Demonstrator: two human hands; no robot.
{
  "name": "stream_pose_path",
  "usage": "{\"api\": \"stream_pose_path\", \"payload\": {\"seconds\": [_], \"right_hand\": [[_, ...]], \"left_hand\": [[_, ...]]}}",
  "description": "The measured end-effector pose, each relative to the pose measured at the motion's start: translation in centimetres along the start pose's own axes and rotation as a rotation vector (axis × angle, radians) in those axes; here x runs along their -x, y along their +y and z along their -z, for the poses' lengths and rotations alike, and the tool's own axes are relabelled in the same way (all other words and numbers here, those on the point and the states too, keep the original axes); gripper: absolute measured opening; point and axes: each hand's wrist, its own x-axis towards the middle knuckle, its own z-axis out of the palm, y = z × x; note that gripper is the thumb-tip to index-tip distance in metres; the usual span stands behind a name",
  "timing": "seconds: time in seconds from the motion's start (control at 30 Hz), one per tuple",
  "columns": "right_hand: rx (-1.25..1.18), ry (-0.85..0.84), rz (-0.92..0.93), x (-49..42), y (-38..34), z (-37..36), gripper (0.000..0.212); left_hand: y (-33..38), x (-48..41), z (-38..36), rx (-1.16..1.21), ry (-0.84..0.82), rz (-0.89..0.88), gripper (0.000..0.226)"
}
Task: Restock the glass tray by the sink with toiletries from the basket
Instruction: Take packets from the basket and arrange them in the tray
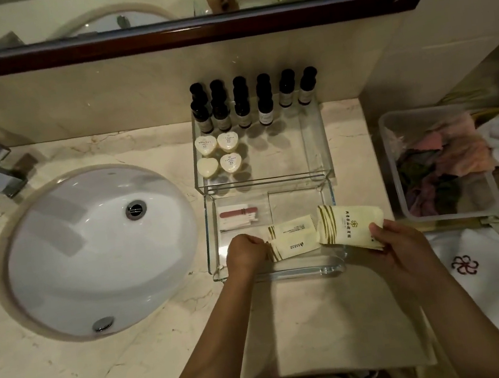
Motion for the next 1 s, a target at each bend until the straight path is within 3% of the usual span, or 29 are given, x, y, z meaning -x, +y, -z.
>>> {"api": "stream_pose_path", "payload": {"seconds": [0.07, 0.17, 0.3, 0.47, 0.57, 0.73, 0.9, 1.0], "right_hand": [[-0.059, 0.008, -0.005, 0.0, 0.2, 0.3, 0.016], [-0.124, 0.029, -0.045, 0.1, 0.8, 0.3, 0.056], [-0.148, 0.03, -0.047, 0.2, 1.4, 0.1, 0.083], [-0.219, 0.043, 0.02, -0.1, 1.3, 1.3, 0.103], [-0.209, 0.06, 0.056, -0.1, 1.0, 2.1, 0.102], [-0.235, 0.064, 0.102, 0.4, 0.4, 2.4, 0.093], [-0.227, 0.065, 0.067, 0.6, 0.8, 2.0, 0.055], [-0.195, 0.061, 0.041, 0.8, 1.1, 1.5, 0.061]], "left_hand": [[0.1, 0.0, -0.1, 0.033, -0.005, 0.009, 0.032], [0.6, 0.1, -0.5, 0.083, -0.052, 0.031, 0.033], [1.6, 0.4, -1.4, 0.15, -0.121, 0.044, 0.03], [2.6, 0.7, -1.5, 0.297, -0.145, 0.034, 0.028], [3.2, 1.7, -1.0, 0.377, -0.163, -0.04, 0.029], [2.8, 2.9, 0.4, 0.287, -0.185, -0.308, 0.033], [1.1, 3.2, 1.1, 0.374, -0.205, -0.22, 0.039], [0.5, 2.8, 0.9, 0.422, -0.16, -0.182, 0.03]]}}
